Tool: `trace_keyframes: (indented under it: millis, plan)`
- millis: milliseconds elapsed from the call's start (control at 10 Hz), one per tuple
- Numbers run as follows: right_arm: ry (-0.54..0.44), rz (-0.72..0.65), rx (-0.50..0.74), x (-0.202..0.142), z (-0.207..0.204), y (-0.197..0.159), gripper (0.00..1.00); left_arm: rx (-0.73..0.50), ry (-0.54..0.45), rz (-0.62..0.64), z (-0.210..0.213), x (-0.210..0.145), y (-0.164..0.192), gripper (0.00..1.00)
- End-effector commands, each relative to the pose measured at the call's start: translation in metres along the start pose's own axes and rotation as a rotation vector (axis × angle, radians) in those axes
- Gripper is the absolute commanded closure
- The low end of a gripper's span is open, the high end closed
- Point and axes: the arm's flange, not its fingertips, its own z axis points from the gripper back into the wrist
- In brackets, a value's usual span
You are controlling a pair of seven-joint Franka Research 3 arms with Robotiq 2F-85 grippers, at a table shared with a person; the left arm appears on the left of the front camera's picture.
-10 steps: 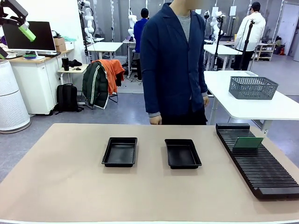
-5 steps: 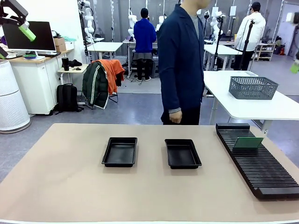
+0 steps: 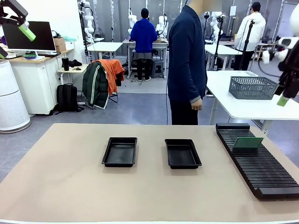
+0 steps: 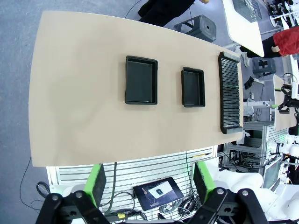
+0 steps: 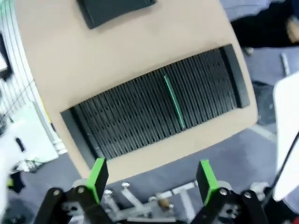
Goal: Inspect and transfer BCBs to ESD trays.
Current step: Pick up the Blank PCB from the PCB Rack and place it in the left ESD tray.
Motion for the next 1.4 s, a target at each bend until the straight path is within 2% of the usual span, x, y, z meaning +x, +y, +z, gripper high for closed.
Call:
trace_keyframes:
  millis: [0, 200, 700, 1300]
  plan:
    - [0.048, 0.168, -0.070, 0.000, -0.029, 0.003, 0.00, 0.000, -0.003, 0.002, 0.000, 0.000, 0.000, 0.00]
    - [0.071, 0.284, -0.110, 0.007, -0.059, 0.000, 0.00, 0.000, -0.003, 0.002, 0.000, 0.000, 0.000, 0.00]
    - [0.090, 0.319, -0.072, 0.017, -0.130, -0.023, 0.00, 0.000, -0.003, 0.002, 0.000, 0.000, 0.000, 0.00]
    - [0.076, 0.328, -0.038, 0.008, -0.195, -0.032, 0.00, 0.000, -0.003, 0.002, 0.000, 0.000, 0.000, 0.00]
